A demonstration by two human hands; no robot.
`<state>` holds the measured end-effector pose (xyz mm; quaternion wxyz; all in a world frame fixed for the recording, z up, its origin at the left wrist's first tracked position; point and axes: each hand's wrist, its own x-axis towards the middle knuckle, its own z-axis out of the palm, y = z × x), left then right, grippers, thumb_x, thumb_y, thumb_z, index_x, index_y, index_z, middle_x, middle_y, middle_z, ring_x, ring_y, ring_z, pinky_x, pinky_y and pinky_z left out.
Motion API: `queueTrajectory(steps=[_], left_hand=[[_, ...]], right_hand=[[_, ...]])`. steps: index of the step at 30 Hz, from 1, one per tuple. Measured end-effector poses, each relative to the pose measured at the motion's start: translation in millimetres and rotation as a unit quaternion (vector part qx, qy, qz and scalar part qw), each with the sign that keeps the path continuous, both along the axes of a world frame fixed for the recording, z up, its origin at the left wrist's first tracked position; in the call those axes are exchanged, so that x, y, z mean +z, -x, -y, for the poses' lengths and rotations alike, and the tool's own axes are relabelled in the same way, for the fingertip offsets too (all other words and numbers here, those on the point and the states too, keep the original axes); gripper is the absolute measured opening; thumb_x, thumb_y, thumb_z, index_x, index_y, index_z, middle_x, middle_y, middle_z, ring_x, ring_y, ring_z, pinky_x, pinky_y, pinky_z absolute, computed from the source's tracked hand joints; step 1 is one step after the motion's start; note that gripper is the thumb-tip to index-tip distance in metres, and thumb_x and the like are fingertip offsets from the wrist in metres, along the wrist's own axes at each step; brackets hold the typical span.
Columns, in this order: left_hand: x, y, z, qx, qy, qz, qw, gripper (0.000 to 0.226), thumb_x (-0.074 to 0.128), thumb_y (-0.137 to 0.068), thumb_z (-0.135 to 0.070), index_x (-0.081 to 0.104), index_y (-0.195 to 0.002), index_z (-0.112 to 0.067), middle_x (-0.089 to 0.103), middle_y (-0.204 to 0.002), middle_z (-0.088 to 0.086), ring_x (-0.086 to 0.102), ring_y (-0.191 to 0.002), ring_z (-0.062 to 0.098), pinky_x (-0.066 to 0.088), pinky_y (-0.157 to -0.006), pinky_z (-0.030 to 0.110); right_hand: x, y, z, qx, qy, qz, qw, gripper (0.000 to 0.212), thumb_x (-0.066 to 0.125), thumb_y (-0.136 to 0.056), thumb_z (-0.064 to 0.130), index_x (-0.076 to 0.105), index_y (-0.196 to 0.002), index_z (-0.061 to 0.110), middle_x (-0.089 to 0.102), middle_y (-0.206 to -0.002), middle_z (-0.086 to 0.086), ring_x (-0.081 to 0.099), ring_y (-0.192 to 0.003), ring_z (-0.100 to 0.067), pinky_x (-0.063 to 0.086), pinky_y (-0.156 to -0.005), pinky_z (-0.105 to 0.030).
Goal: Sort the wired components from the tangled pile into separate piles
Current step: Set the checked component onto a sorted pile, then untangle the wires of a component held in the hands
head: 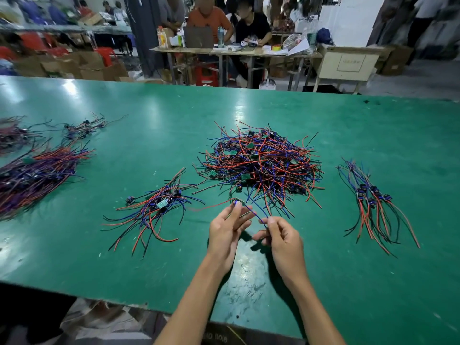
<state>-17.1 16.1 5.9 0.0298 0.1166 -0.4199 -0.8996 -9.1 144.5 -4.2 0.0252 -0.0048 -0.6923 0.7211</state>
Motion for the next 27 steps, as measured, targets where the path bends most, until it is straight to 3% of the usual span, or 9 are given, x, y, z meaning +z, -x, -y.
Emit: queueTrajectory(steps=[2, 6, 11, 17, 21, 27], left_hand=[[-2, 0, 1, 0.006, -0.021, -0.004, 1.000, 0.028, 0.069, -0.090, -0.025, 0.059, -0.112, -0.012, 0.075, -0.111, 0.010, 0.073, -0.100, 0.019, 0.057, -0.078, 0.021], [-6, -3, 3, 0.004, -0.015, -0.016, 1.000, 0.037, 0.076, -0.081, -0.026, 0.056, -0.109, -0.015, 0.076, -0.105, 0.010, 0.074, -0.088, 0.016, 0.055, -0.069, 0.018], [-8, -5, 3, -0.001, 0.020, -0.029, 0.999, 0.044, 0.074, -0.085, -0.026, 0.061, -0.125, -0.013, 0.072, -0.091, 0.013, 0.068, -0.071, 0.016, 0.056, -0.070, 0.021], [-5, -8, -3, -0.011, 0.109, -0.035, 0.993, 0.024, 0.074, -0.084, -0.035, 0.075, -0.100, -0.018, 0.067, -0.072, 0.007, 0.054, -0.058, 0.012, 0.048, -0.059, 0.018], [0, -10, -6, -0.030, 0.147, -0.023, 0.988, 0.030, 0.060, -0.094, -0.042, 0.078, -0.091, -0.018, 0.067, -0.071, 0.008, 0.054, -0.056, 0.012, 0.046, -0.057, 0.018], [-1, -10, -5, -0.029, 0.115, -0.002, 0.993, 0.029, 0.051, -0.103, -0.020, 0.076, -0.092, -0.010, 0.070, -0.079, 0.006, 0.056, -0.057, 0.011, 0.047, -0.059, 0.018]], right_hand=[[-2, 0, 0, -0.009, -0.012, -0.002, 1.000, 0.025, 0.048, -0.107, 0.021, 0.068, -0.093, 0.015, 0.075, -0.072, -0.010, 0.061, -0.058, -0.010, 0.052, -0.054, -0.021], [-3, 2, -2, -0.034, -0.020, -0.003, 0.999, 0.024, 0.048, -0.107, 0.024, 0.068, -0.096, 0.018, 0.076, -0.075, -0.007, 0.068, -0.066, -0.016, 0.054, -0.062, -0.023], [-1, 1, -3, -0.028, -0.002, -0.013, 1.000, 0.023, 0.051, -0.106, 0.020, 0.070, -0.095, 0.014, 0.075, -0.072, -0.009, 0.066, -0.062, -0.011, 0.050, -0.056, -0.014], [-3, 2, -10, -0.140, 0.052, -0.032, 0.988, 0.024, 0.053, -0.104, 0.015, 0.069, -0.087, 0.018, 0.074, -0.075, -0.002, 0.064, -0.066, -0.016, 0.048, -0.060, -0.022], [-4, 2, -12, -0.164, 0.073, -0.034, 0.983, 0.021, 0.054, -0.104, 0.015, 0.069, -0.088, 0.017, 0.072, -0.070, -0.002, 0.059, -0.062, -0.011, 0.046, -0.058, -0.019], [-5, 3, -14, -0.124, 0.086, -0.028, 0.988, 0.021, 0.053, -0.103, 0.010, 0.071, -0.094, 0.017, 0.070, -0.066, -0.007, 0.050, -0.055, -0.011, 0.045, -0.053, -0.017]])
